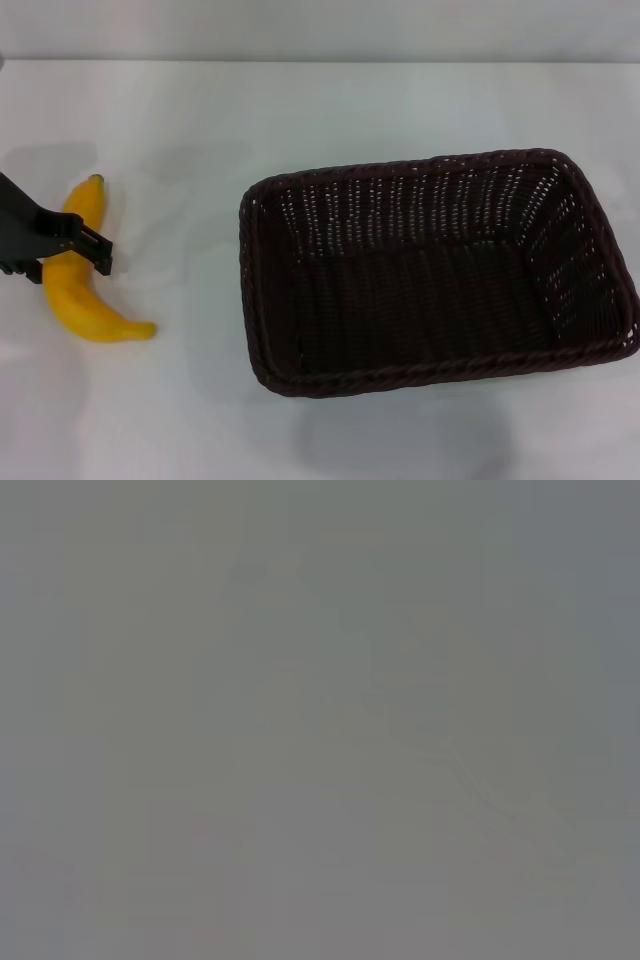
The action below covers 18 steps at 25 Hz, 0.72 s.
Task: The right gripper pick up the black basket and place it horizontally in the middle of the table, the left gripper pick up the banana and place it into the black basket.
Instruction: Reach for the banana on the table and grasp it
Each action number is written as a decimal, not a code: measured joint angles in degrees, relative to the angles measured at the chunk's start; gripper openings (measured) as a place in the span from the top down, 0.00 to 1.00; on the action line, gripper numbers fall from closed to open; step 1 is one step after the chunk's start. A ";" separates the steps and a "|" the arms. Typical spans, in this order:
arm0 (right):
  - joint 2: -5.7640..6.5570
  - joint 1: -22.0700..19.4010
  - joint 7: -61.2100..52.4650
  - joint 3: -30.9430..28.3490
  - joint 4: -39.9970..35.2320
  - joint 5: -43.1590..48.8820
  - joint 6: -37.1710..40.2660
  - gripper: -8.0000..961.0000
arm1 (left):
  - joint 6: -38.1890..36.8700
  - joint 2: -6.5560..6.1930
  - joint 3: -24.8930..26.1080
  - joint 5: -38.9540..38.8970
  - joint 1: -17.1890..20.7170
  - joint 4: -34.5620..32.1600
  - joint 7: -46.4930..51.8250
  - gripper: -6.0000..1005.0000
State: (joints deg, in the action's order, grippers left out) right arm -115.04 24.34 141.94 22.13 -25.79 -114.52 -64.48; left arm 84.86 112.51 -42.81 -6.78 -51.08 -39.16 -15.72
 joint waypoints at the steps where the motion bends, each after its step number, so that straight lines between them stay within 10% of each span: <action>1: 0.00 -0.03 0.00 0.01 0.00 -0.02 0.00 0.41 | -0.02 0.00 0.00 0.00 -0.01 -0.07 0.06 0.21; 9: -0.03 -0.05 0.00 0.02 -0.04 0.12 -0.01 0.41 | -1.34 -0.12 -0.05 0.15 -0.27 -0.04 0.18 0.21; 18: -0.09 -0.24 -0.35 0.01 0.13 0.12 -0.10 0.41 | -3.64 -0.54 0.39 -2.43 -0.83 -1.13 -3.83 0.47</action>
State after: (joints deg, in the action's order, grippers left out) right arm -115.13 24.10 141.59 22.15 -25.66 -114.40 -64.58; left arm 81.22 111.97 -42.41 -9.21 -51.92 -40.29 -19.55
